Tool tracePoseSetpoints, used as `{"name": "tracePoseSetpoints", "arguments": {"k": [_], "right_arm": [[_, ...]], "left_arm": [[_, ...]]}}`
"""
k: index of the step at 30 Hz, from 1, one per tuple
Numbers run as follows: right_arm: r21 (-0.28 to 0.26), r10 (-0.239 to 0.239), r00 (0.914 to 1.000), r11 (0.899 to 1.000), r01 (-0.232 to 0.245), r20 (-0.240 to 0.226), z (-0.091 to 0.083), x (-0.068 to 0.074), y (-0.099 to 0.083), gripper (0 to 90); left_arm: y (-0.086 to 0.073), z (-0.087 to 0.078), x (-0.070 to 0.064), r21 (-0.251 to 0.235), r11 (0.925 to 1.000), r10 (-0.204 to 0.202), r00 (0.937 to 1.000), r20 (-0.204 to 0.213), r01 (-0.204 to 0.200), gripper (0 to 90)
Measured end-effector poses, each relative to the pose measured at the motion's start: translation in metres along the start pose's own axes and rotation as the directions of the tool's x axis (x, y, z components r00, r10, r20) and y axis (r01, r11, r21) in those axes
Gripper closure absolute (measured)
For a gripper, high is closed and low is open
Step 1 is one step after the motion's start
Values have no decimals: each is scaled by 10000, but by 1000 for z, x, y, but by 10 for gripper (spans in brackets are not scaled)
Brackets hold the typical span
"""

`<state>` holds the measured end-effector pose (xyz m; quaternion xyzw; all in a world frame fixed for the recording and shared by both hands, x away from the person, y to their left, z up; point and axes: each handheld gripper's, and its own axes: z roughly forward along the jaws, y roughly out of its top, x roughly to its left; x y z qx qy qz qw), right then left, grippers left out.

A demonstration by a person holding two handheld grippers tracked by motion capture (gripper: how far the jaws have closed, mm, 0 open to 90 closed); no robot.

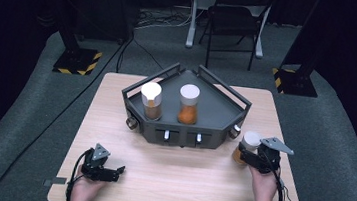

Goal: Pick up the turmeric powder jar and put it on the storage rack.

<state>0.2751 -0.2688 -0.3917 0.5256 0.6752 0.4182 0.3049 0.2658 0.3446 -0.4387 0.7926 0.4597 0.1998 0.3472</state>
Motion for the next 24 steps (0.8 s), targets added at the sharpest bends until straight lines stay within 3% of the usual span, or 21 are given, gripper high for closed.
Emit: {"name": "tracePoseSetpoints", "arguments": {"k": [4,11,24], "right_arm": [[-105,25,9998,9999,-27,-181,0,-4,-1,329],[-92,38,9999,10000,-39,-109,0,-2,-1,332],[-105,-136,9999,9999,135,-93,-9,1,13,332]], "left_arm": [[0,0,0,3,10000,3,10000,3,-3,56],[0,0,0,4,10000,3,10000,9,-3,55],[0,0,0,-3,10000,-7,10000,8,7,55]]}}
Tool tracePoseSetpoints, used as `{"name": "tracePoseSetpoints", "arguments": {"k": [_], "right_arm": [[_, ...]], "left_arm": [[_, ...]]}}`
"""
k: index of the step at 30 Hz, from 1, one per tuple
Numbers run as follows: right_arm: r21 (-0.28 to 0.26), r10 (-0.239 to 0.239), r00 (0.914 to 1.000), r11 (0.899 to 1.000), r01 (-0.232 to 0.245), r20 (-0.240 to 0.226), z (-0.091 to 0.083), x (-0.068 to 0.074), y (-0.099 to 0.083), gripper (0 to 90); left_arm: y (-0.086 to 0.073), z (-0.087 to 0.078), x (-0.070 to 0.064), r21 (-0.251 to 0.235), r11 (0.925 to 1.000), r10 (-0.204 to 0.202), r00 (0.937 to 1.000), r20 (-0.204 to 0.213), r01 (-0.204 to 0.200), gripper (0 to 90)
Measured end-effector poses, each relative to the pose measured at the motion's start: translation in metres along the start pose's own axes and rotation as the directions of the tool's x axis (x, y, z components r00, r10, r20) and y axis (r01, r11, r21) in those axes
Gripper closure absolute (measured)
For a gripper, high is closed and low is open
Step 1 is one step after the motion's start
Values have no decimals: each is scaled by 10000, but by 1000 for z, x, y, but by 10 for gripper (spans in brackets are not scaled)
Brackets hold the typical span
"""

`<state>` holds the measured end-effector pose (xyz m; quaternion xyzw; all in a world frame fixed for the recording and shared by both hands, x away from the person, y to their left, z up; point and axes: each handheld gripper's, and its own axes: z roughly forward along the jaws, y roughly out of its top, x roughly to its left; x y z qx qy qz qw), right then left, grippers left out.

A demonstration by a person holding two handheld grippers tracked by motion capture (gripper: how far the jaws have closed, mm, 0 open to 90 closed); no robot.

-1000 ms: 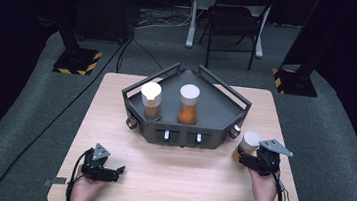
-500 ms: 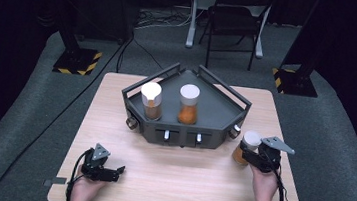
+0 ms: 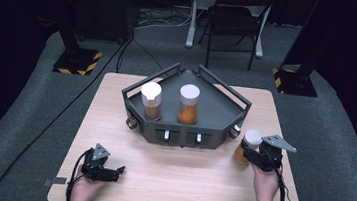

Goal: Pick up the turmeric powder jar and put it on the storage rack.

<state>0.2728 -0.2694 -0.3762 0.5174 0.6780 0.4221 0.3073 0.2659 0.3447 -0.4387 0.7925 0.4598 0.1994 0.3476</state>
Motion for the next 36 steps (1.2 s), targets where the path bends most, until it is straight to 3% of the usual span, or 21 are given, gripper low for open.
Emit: {"name": "tracePoseSetpoints", "arguments": {"k": [8,25,36], "right_arm": [[-234,-570,9981,9981,576,224,-10,12,19,332],[-508,-985,9950,9938,993,174,-23,24,60,333],[-635,-1073,9941,9921,1081,157,-24,28,76,333]], "left_arm": [[0,0,0,7,10000,9,10000,0,-9,55],[0,0,0,2,10000,1,10000,6,-1,55],[0,0,0,3,10000,0,10000,16,0,54]]}}
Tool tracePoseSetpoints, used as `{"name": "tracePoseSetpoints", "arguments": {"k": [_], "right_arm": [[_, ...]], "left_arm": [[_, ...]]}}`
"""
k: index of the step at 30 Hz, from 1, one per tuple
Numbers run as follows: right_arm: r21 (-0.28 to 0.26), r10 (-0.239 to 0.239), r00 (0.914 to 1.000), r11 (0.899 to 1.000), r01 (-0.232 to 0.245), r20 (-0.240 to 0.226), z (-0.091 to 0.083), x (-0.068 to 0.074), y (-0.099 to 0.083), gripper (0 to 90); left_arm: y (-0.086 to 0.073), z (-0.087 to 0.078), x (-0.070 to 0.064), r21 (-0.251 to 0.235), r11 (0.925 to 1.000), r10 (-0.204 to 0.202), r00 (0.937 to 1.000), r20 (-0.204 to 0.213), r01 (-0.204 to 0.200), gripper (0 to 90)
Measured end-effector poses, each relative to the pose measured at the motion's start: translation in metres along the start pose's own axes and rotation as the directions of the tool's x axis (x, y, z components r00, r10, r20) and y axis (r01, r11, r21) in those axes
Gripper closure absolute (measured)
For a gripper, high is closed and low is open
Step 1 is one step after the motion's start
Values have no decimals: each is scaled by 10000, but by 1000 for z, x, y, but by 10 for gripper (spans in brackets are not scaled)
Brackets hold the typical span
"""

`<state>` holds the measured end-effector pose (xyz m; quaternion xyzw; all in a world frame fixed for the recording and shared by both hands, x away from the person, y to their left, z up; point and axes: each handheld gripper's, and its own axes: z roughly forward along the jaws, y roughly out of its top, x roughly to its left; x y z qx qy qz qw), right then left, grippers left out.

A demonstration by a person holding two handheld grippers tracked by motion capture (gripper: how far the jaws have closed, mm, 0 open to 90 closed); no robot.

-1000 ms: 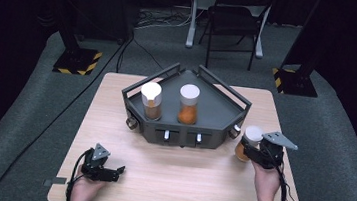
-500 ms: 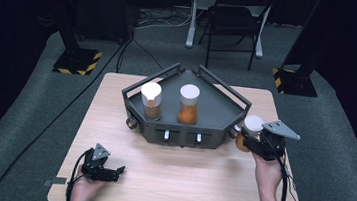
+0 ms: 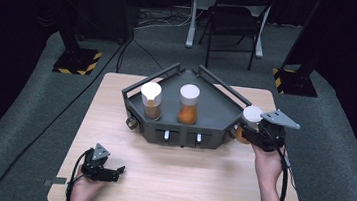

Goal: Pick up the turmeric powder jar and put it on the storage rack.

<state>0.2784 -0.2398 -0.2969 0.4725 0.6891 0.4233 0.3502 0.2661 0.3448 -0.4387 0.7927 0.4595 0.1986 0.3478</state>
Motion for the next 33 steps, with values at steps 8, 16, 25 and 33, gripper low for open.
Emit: {"name": "tracePoseSetpoints", "arguments": {"k": [8,16,25,33], "right_arm": [[-90,86,9999,9999,-87,-98,2,1,9,333],[-360,15,9998,9993,-23,-214,3,8,26,333],[-508,-58,9985,9987,31,-542,14,23,44,333],[-413,86,9959,9991,-123,-899,35,34,49,333]], "left_arm": [[0,0,0,-1,10000,-1,10000,7,1,54],[0,0,1,2,10000,15,10000,29,-15,53],[0,0,1,5,10000,16,10000,31,-16,53],[0,0,1,5,10000,14,10000,34,-14,53]]}}
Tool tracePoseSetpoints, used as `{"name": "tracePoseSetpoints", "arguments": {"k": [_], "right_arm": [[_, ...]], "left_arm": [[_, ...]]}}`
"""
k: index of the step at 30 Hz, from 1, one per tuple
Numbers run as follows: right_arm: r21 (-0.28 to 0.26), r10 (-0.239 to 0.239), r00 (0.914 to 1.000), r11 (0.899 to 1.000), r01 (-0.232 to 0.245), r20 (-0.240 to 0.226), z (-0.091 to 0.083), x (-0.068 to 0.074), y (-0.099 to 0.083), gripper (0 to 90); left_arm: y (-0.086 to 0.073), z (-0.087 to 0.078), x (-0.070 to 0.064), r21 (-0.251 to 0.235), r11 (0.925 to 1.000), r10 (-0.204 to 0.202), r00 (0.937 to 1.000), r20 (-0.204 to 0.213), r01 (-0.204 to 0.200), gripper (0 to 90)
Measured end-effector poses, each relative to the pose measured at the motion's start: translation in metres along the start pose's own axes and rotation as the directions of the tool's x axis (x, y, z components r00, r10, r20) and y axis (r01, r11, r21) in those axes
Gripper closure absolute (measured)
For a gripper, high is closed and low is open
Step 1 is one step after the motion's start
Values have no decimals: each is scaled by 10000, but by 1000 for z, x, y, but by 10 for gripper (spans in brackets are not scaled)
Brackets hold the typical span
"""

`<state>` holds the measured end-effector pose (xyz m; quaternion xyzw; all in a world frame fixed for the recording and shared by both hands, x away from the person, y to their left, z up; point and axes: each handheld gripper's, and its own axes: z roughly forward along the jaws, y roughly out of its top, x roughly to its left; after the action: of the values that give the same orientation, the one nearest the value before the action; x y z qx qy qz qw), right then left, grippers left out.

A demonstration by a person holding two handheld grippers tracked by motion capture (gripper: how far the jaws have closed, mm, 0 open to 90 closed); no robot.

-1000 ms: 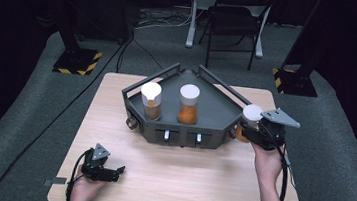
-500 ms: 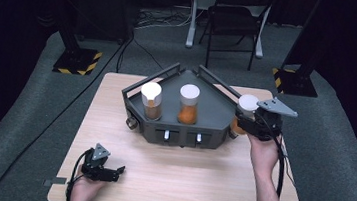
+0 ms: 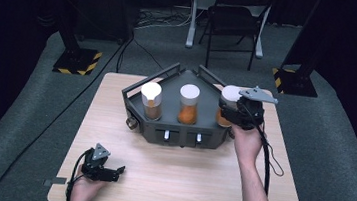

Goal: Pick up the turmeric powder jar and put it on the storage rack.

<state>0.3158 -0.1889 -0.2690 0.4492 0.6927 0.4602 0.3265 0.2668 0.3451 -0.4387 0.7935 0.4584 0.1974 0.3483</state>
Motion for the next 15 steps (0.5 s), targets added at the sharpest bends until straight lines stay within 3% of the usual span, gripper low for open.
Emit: {"name": "tracePoseSetpoints", "arguments": {"k": [7,15], "right_arm": [[-1,92,10000,10000,-92,-15,14,6,-2,332],[95,424,9991,9991,-425,32,21,1,-7,332]], "left_arm": [[0,0,0,3,10000,11,10000,5,-11,53],[0,0,0,7,10000,15,10000,6,-15,53]]}}
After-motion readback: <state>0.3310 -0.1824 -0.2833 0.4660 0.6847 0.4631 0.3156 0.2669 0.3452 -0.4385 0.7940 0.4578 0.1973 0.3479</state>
